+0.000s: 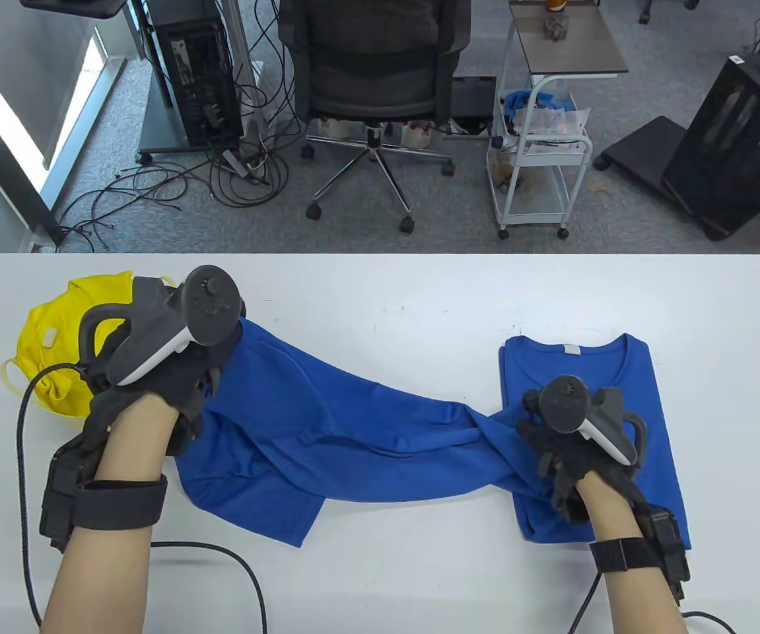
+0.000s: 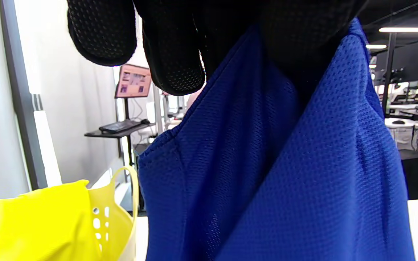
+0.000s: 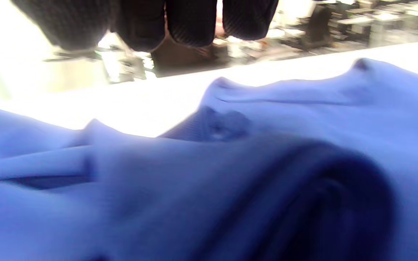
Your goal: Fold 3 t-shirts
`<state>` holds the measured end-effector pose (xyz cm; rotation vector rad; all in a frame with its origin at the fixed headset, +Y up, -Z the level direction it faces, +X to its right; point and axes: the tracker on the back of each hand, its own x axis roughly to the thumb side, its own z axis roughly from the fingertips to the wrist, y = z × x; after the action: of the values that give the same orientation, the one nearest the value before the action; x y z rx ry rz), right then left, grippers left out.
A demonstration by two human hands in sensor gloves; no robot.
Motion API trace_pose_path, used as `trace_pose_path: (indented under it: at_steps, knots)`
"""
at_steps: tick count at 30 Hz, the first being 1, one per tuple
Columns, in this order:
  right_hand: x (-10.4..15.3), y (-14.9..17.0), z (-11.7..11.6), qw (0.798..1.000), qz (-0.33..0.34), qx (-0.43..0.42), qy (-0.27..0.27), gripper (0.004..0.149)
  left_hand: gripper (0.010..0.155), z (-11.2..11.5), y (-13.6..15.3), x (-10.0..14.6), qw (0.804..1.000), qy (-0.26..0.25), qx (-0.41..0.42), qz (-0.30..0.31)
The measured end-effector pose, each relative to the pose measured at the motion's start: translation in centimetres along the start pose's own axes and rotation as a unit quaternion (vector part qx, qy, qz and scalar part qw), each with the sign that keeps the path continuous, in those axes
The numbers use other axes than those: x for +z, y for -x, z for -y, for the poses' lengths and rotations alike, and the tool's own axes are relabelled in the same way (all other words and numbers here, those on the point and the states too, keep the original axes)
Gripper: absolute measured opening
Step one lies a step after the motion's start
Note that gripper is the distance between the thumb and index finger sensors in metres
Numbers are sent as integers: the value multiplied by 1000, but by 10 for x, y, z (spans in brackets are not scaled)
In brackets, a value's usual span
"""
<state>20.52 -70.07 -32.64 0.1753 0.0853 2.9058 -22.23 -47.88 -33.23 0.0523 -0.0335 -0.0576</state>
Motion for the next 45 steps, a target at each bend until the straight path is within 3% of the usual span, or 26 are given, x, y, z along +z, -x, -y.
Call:
trace_pose_path:
  at_steps: [2,4,6,8,12,15,18,21,25,30,32,34,36,39,40,42,45]
  knots:
    - [5,-21,-4,998,36,51,-22,44,41,2,-1,-2,1000,2,-3,1]
    - [6,-33,-14,990,21,132,-40,54,41,4,-1,-2,1000,2,-3,2]
    - [2,-35,-31,964,-10,257,-59,64,41,6,0,-1,1000,3,-4,2]
    - [-2,-29,-46,954,-31,284,-92,66,41,7,4,1,1000,3,-7,1]
    - [-2,-12,-54,973,-51,211,-76,44,41,8,16,6,1000,1,-9,-5]
    - [4,-3,-34,981,-49,165,-88,40,41,5,27,7,1000,6,-17,-19]
    - [7,15,-3,993,-59,60,-81,39,41,2,37,5,1000,-2,-1,-28]
    - [-5,47,13,986,-128,-38,-101,39,41,8,41,-4,999,3,3,-37]
    - [-26,66,-7,973,-187,55,-126,39,41,30,33,-20,999,29,2,-29]
    - [-39,59,-20,968,-205,127,-61,40,41,50,17,-37,999,49,-6,-15]
    - [-39,48,-12,971,-173,161,-12,50,41,55,11,-43,998,54,-4,-9]
    - [-36,35,-6,984,-114,135,17,48,41,58,8,-45,999,54,-4,-5]
    - [-33,19,-6,995,-41,92,5,45,41,60,7,-47,999,53,-4,-2]
    - [-32,-6,-20,988,37,141,-56,51,41,62,10,-47,999,54,-4,-1]
    - [-32,-10,-26,981,31,178,-74,56,41,62,11,-47,999,54,-5,-1]
    - [-37,-13,-39,958,7,280,-56,60,41,62,15,-44,999,52,-8,-1]
    - [-44,-4,-49,966,-23,250,-62,50,41,61,21,-39,999,51,-7,-6]
